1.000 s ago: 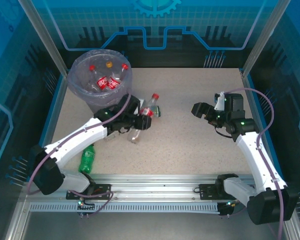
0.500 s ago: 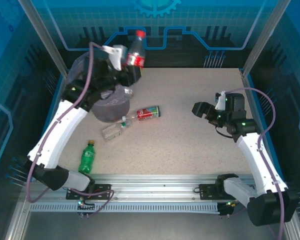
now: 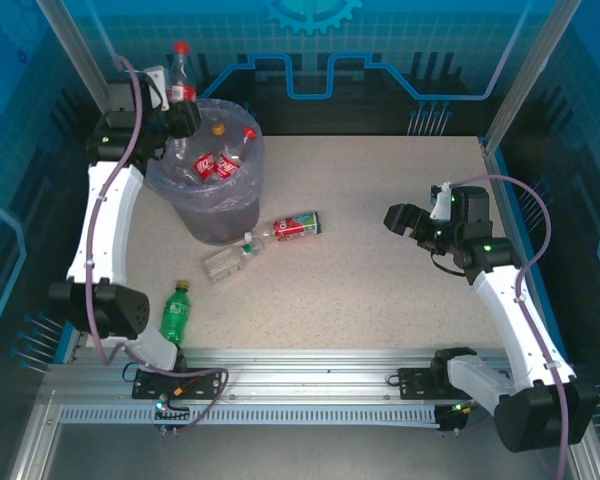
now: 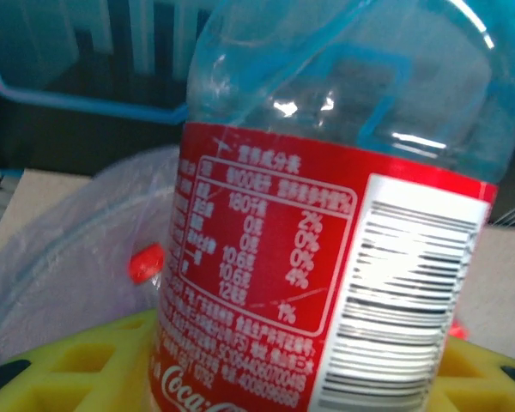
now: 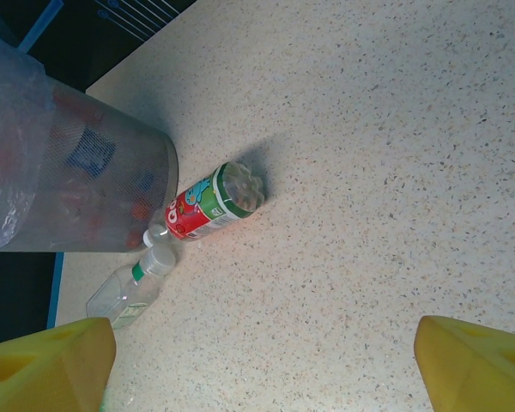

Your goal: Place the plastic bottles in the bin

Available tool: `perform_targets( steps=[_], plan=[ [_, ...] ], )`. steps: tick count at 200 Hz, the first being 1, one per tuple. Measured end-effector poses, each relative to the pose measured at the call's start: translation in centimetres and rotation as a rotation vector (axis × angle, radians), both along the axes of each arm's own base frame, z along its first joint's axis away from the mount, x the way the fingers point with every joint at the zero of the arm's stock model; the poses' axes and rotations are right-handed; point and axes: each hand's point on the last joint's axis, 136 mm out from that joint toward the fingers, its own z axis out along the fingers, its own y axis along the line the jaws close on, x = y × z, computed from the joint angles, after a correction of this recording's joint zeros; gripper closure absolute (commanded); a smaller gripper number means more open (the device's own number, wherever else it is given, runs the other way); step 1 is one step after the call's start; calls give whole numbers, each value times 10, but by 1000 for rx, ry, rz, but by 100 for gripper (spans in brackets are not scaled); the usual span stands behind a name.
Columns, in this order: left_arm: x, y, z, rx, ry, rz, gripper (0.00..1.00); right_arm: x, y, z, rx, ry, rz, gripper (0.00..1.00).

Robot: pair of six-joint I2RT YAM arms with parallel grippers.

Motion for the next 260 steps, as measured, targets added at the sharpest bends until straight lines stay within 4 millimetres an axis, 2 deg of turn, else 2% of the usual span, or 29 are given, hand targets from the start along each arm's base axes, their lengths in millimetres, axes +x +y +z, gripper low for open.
perform_targets(
  steps=[27,46,65,91,115,136,161,175,195,225,260],
  plan=[
    [4,-2,-43,33,101,-38,49,0,0,0,-1,-1,1,9],
    [2,-3,-59,40,136,-61,47,0,0,0,-1,-1,1,9],
    [1,-7,-68,40,151,-88,37,0,0,0,-1,-1,1,9],
    [0,-12,-73,38,157,-128,13,0,0,0,-3,-3,3,9],
    [-1,-17,-71,26,152,-155,7,0,0,0,-4,-2,3,9],
    [2,-20,-64,18,135,-167,9,0,0,0,-3,-1,4,9],
    [20,-20,-46,5,87,-158,26,0,0,0,-2,-1,5,9],
    [33,-20,-43,-13,75,-154,34,0,0,0,-2,-2,5,9],
    [44,-22,-60,-37,106,-153,40,-2,0,2,-3,-9,3,9],
    [41,-28,-100,-72,182,-158,44,-3,0,4,-3,-14,2,9],
    [38,-29,-97,-77,135,-157,42,-3,0,2,-3,-8,3,9]
  ],
)
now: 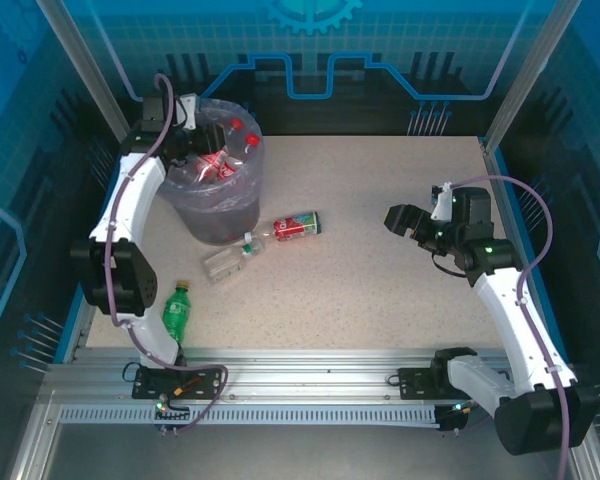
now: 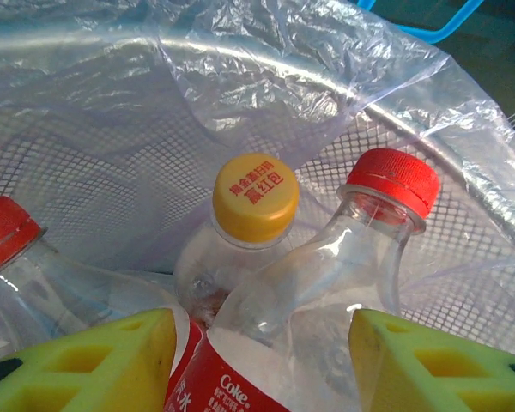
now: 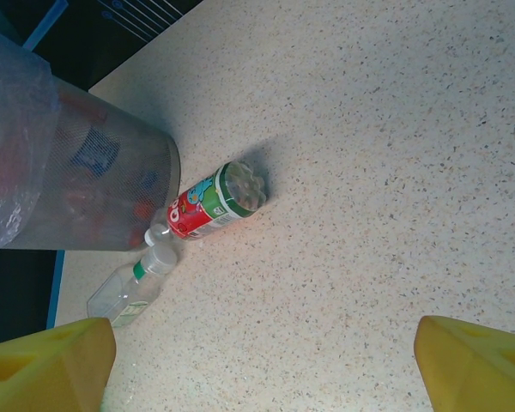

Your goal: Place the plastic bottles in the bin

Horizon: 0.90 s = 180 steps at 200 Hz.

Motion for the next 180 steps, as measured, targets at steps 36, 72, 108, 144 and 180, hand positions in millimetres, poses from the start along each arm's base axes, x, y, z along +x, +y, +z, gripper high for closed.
perform_targets(
  steps=[36,72,108,144,180],
  plan=[
    [-10,1,16,16,-38,3,22,1,0,-2,0,6,0,9],
    [-24,2,61,49,-135,0,15,1,0,-3,-1,11,1,9],
    [-70,-20,135,90,-302,-52,13,1,1,-3,-1,11,1,9],
    [-136,-123,170,121,-401,-324,14,3,1,-4,-1,12,1,9],
    [-151,-181,119,176,-283,-474,11,3,-1,-3,-7,8,-7,9]
  ],
)
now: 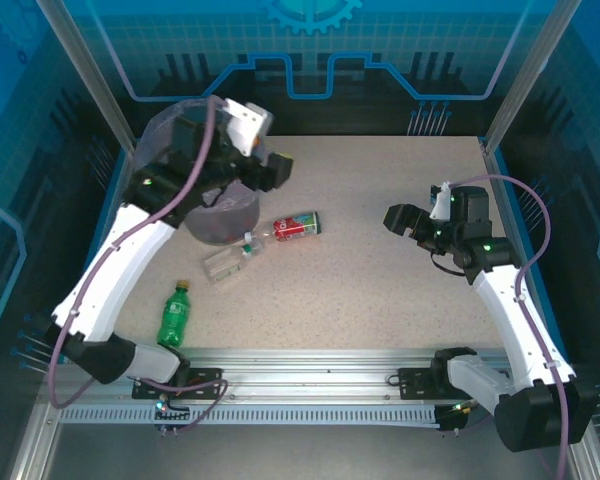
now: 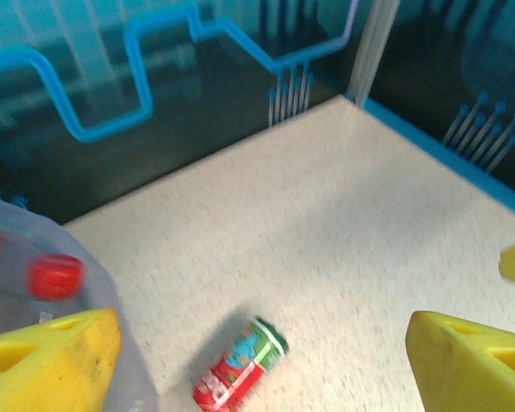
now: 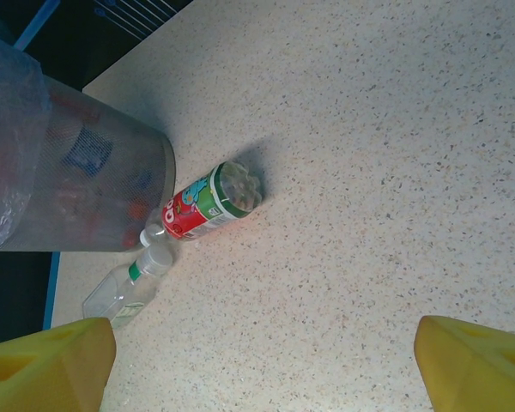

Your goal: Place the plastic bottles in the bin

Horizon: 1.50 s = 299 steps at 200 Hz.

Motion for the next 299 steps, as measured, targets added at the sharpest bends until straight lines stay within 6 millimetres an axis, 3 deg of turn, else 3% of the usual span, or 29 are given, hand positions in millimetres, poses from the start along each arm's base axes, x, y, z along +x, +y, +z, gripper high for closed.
perform_targets(
  steps=[18,42,68,89,128,155,185,210,252,299],
  plan=[
    [11,-22,-49,71,100,-29,10,-3,-3,3,-8,-11,-11,9],
    [24,-49,-129,179,254,-67,10,-10,-6,12,-8,-37,-22,9],
    [30,-62,-200,277,378,-81,4,-16,-13,16,-10,-55,-45,9],
    [38,-63,-241,346,431,-70,1,-20,-17,13,-13,-46,-56,9],
    [53,-61,-297,423,491,-45,1,-22,-20,6,-17,-25,-60,9],
    [60,-57,-321,447,515,-38,1,-23,-21,2,-20,-16,-61,9],
    [72,-58,-332,452,509,-39,1,-24,-22,-1,-16,-7,-61,9],
    [78,-62,-341,455,509,-41,12,-24,-21,-3,-14,-5,-57,9],
    [86,-67,-341,453,491,-55,27,-24,-21,-3,-12,-5,-57,9],
    [93,-79,-338,436,477,-74,36,-24,-21,-3,-12,-4,-57,9]
  ],
)
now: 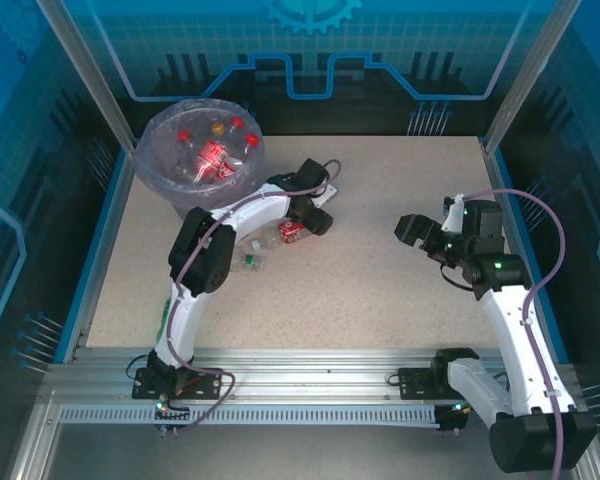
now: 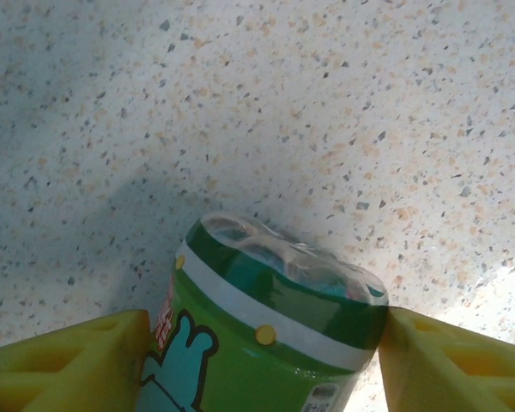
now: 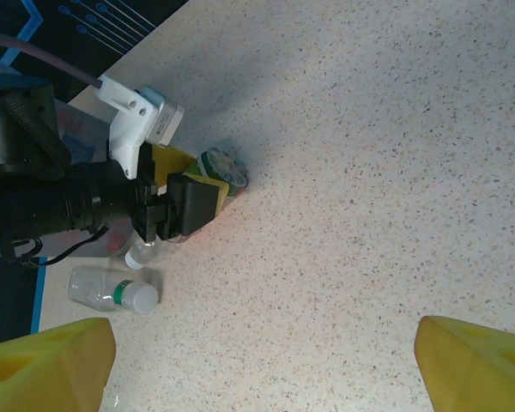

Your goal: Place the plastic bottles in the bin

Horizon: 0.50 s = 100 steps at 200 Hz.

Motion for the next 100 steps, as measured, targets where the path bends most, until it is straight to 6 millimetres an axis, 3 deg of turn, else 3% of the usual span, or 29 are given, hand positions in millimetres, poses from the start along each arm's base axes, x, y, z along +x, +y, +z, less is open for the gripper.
perform_targets(
  steps=[41,100],
  plan=[
    [2,-23,14,-46,-18,-37,38,0,-2,0,-3,0,-5,9],
    [9,-59,69,-166,-83,-67,39,1,-6,0,-3,0,-20,9]
  ],
)
